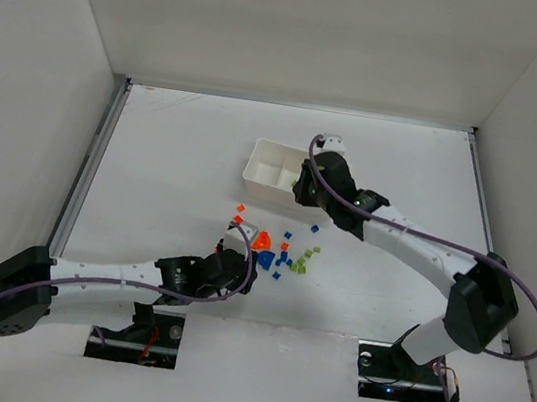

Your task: Sort the legos into containers by color

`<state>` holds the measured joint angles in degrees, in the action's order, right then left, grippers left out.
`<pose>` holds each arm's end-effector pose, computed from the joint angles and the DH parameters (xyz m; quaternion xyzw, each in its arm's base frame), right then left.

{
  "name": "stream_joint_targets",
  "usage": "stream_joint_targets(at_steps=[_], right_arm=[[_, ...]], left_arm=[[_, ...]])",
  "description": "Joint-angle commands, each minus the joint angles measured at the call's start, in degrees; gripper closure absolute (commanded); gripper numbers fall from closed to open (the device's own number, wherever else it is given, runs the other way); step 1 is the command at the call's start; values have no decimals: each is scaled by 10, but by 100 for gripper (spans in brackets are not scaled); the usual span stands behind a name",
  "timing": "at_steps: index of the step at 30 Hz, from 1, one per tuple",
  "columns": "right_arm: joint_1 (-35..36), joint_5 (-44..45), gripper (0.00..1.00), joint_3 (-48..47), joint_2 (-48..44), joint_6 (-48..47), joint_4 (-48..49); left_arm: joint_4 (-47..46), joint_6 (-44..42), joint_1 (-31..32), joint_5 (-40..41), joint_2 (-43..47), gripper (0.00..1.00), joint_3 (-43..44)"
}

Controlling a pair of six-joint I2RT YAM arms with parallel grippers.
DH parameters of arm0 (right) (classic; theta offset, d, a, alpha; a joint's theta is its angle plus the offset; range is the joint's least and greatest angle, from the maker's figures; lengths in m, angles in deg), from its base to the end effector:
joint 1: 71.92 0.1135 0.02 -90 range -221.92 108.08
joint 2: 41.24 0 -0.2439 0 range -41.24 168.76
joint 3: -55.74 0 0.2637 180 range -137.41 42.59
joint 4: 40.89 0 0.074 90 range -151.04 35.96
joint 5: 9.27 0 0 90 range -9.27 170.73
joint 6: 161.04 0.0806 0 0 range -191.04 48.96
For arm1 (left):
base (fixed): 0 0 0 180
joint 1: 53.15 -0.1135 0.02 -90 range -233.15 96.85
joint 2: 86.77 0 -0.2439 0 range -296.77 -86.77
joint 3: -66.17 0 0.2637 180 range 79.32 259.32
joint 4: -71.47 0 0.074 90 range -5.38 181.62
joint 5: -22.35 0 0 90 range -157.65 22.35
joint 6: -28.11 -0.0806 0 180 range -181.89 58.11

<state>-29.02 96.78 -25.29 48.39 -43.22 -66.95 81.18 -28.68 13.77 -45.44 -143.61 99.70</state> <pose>0.3109 0.2585 0.2318 -0.0508 0.8779 0.1653 0.4466 0.1274 -0.2212 0.1323 0.1621 0.8520 -0.2502 0.4303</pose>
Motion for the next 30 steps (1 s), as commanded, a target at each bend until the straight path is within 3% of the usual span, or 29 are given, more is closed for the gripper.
stream_joint_targets(at_steps=[1, 10, 13, 16, 19, 24, 25, 30], right_arm=[[-26, -24, 85, -84, 88, -50, 50], [-44, 0, 81, -142, 174, -44, 65], [-44, 8, 62, -141, 180, -44, 66], [-41, 15, 50, -125, 172, -51, 72], [-40, 16, 50, -106, 155, -52, 77], [-36, 28, 63, -31, 94, -53, 90], [-30, 33, 67, 24, 53, -51, 93], [-15, 42, 69, 152, -53, -41, 101]], left_arm=[[21, 20, 22, 41, -12, 58, 10], [16, 36, 31, 41, -41, 56, 8], [12, 32, 35, 38, -52, 56, 12], [-8, 28, 34, 38, -73, 56, 9], [-17, 26, 34, 38, -93, 56, 12], [-31, 14, 25, 47, -128, 59, 22], [-36, 5, 26, 47, -136, 61, 28], [-39, -4, 19, 42, -154, 78, 36]])
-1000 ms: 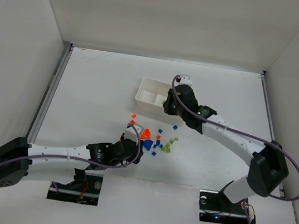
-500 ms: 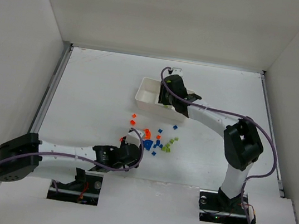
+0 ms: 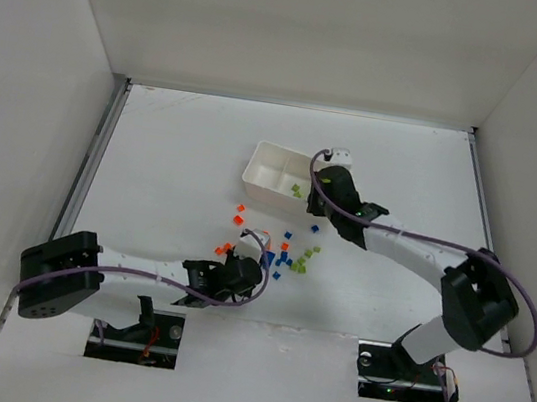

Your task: Sort the legos into containers by color

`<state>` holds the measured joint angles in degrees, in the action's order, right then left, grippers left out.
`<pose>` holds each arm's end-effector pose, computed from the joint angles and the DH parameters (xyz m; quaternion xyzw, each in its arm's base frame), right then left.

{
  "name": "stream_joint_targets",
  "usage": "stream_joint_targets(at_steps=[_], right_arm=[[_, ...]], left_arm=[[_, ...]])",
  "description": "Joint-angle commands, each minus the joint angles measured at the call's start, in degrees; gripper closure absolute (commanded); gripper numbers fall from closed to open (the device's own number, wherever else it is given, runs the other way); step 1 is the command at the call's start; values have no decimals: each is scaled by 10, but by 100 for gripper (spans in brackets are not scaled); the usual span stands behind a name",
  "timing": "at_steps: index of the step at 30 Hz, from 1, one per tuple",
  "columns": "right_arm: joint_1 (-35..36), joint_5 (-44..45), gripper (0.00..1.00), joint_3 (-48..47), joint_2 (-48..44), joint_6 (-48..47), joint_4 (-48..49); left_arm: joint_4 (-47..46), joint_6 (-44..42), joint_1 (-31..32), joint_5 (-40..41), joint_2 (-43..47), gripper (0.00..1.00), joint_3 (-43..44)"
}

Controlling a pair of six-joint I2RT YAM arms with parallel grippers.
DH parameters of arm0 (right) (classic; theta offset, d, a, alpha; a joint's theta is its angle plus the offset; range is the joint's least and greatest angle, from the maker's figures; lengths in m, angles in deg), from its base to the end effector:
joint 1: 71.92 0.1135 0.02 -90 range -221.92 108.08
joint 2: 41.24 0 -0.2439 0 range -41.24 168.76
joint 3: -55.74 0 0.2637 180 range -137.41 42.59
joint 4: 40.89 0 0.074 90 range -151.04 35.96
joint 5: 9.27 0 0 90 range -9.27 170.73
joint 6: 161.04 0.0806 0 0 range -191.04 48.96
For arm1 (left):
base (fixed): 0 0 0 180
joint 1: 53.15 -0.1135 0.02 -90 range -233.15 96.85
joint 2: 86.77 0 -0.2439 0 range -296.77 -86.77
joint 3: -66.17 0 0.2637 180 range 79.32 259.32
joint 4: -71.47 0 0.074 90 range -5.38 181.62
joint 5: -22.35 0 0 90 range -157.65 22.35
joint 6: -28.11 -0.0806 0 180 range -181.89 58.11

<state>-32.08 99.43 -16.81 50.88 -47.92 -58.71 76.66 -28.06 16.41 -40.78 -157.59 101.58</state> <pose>0.3213 0.2345 0.1776 -0.0574 0.8856 0.1041 0.4490 0.1269 -0.2361 0.0961 0.1787 0.8708 -0.1881 0.4176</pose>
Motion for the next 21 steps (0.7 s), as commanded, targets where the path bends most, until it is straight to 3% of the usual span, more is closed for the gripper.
stream_joint_targets(at_steps=[1, 4, 9, 16, 21], right_arm=[[19, 18, 69, 98, -107, 12, 18], [25, 18, 69, 150, -164, 25, 7], [60, 9, 69, 209, -242, 43, -39], [140, 15, 67, 227, -270, 83, -77], [185, -9, 60, 233, -264, 103, -107]], left_arm=[[9, -13, -6, -5, -15, 81, 17], [10, -10, -8, -5, -5, 88, 16], [11, -17, -24, -2, 65, 91, 37], [-56, -60, -154, -41, 73, 91, 134], [-104, -64, -255, -76, -27, 90, 238]])
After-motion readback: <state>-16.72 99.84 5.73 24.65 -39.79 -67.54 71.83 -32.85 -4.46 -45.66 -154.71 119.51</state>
